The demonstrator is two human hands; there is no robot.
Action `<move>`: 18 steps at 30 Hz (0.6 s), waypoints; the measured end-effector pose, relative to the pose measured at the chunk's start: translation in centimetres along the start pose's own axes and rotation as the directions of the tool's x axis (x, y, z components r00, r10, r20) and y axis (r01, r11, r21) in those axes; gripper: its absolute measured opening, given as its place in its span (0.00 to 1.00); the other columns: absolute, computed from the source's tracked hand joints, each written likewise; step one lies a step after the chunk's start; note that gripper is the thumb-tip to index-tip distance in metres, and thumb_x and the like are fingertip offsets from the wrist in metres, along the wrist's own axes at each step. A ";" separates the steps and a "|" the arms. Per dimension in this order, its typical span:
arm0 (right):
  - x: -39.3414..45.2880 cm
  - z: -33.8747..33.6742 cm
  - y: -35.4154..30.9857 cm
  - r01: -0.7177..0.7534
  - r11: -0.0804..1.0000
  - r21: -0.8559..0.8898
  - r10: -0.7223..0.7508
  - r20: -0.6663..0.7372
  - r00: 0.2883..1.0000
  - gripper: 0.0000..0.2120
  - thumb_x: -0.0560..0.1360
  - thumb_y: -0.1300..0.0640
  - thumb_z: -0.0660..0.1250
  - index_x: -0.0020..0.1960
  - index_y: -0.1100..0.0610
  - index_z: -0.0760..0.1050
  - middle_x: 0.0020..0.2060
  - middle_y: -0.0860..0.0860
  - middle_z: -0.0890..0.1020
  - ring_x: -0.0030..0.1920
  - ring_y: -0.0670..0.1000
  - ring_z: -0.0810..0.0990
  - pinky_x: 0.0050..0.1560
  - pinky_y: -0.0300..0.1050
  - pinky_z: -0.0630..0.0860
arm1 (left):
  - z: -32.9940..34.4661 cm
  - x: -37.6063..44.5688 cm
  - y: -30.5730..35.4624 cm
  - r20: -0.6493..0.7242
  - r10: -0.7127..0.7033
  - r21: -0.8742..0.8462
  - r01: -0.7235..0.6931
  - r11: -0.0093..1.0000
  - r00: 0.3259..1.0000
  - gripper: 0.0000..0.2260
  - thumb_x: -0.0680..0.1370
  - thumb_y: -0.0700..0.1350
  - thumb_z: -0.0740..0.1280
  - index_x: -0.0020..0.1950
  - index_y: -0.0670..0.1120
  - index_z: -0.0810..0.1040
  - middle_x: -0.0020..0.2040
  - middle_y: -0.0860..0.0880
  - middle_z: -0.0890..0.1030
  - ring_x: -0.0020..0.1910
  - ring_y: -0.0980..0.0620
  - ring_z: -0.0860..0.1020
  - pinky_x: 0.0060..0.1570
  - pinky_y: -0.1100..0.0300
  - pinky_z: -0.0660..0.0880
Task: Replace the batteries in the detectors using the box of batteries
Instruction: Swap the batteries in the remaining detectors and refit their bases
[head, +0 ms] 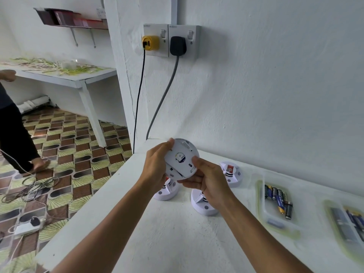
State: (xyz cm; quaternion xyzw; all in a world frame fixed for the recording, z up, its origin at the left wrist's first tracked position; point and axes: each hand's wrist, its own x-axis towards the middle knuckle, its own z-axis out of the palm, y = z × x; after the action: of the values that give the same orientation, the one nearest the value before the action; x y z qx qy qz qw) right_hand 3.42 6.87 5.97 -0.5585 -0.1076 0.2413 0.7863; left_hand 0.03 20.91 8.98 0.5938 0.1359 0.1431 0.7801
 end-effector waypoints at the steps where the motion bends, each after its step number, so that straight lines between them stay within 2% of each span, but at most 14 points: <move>1: 0.0 0.0 0.0 -0.016 1.000 0.012 0.016 0.007 1.000 0.18 0.70 0.49 0.67 0.55 0.59 0.79 0.47 0.61 0.85 0.44 0.61 0.85 0.39 0.47 0.83 | 0.0 0.0 0.0 -0.010 -0.014 -0.013 0.014 1.000 1.000 0.10 0.81 0.48 0.62 0.48 0.44 0.80 0.38 0.43 0.84 0.36 0.45 0.83 0.31 0.56 0.79; 4: -0.1 -0.4 -0.1 -0.046 0.998 0.049 0.042 0.085 0.996 0.18 0.68 0.56 0.70 0.56 0.61 0.78 0.48 0.60 0.85 0.47 0.60 0.84 0.46 0.52 0.83 | 0.0 -0.1 0.2 -0.014 -0.058 -0.039 0.057 0.998 0.998 0.10 0.80 0.47 0.63 0.47 0.44 0.80 0.35 0.45 0.84 0.32 0.48 0.83 0.28 0.58 0.78; 7: -0.2 -0.5 0.0 -0.044 0.998 0.033 0.041 0.077 0.996 0.20 0.66 0.61 0.72 0.56 0.64 0.77 0.48 0.63 0.84 0.47 0.63 0.84 0.44 0.51 0.83 | 0.1 -0.3 0.1 -0.035 -0.091 -0.009 0.091 0.996 0.995 0.10 0.80 0.48 0.63 0.48 0.44 0.80 0.40 0.42 0.83 0.36 0.45 0.82 0.31 0.56 0.78; 11: -0.2 -0.6 0.3 -0.097 0.994 0.041 0.095 0.067 0.993 0.21 0.66 0.60 0.72 0.58 0.65 0.77 0.48 0.64 0.83 0.46 0.62 0.83 0.44 0.50 0.83 | 0.0 0.0 -0.7 -0.057 -0.139 -0.048 0.136 0.989 0.989 0.15 0.79 0.50 0.64 0.58 0.40 0.78 0.47 0.38 0.82 0.42 0.42 0.81 0.36 0.54 0.78; 13: -0.2 -0.7 0.3 -0.125 0.987 0.104 0.116 0.085 0.990 0.20 0.68 0.61 0.70 0.59 0.65 0.76 0.49 0.64 0.83 0.46 0.62 0.83 0.46 0.51 0.83 | -0.3 -0.2 -1.2 0.053 -0.198 -0.179 0.205 0.962 0.979 0.23 0.77 0.56 0.62 0.63 0.40 0.75 0.52 0.37 0.82 0.47 0.41 0.81 0.44 0.50 0.79; 15: -0.2 -0.8 0.2 -0.155 0.976 0.152 0.140 0.106 0.984 0.17 0.71 0.60 0.69 0.59 0.65 0.77 0.48 0.63 0.83 0.46 0.59 0.83 0.46 0.50 0.83 | -0.2 -0.7 -1.6 0.194 -0.233 -0.308 0.285 0.908 0.953 0.30 0.74 0.62 0.58 0.64 0.40 0.76 0.57 0.36 0.81 0.53 0.39 0.80 0.53 0.46 0.77; 16: -0.3 -0.6 0.0 -0.155 0.984 0.091 0.146 0.092 0.985 0.15 0.73 0.59 0.68 0.59 0.64 0.77 0.47 0.61 0.83 0.45 0.57 0.83 0.44 0.48 0.82 | -0.2 -0.7 -1.9 0.221 -0.234 -0.358 0.302 0.884 0.947 0.31 0.73 0.64 0.57 0.63 0.41 0.77 0.57 0.35 0.80 0.55 0.38 0.79 0.56 0.44 0.76; 17: -0.4 -0.4 -0.2 -0.128 0.989 -0.072 0.131 0.046 0.990 0.14 0.75 0.57 0.69 0.58 0.62 0.78 0.45 0.58 0.83 0.42 0.53 0.82 0.40 0.44 0.81 | -0.1 -0.7 -2.1 0.214 -0.230 -0.401 0.300 0.866 0.949 0.31 0.73 0.64 0.58 0.62 0.42 0.78 0.57 0.35 0.80 0.55 0.38 0.79 0.57 0.41 0.74; 18: -0.4 -0.3 -0.2 -0.078 0.946 -0.316 0.073 -0.028 0.997 0.15 0.75 0.54 0.70 0.58 0.59 0.78 0.44 0.54 0.82 0.40 0.49 0.80 0.38 0.41 0.78 | -0.1 -0.6 -2.4 0.185 -0.231 -0.437 0.291 0.851 0.955 0.30 0.73 0.64 0.58 0.61 0.42 0.78 0.56 0.35 0.80 0.55 0.37 0.78 0.57 0.40 0.73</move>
State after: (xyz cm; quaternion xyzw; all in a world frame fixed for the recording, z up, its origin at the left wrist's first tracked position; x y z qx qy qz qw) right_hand 3.23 6.35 6.11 -0.6830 -0.1172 0.2461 0.6777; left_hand -0.37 20.15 6.63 0.3762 0.1281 0.0260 0.9173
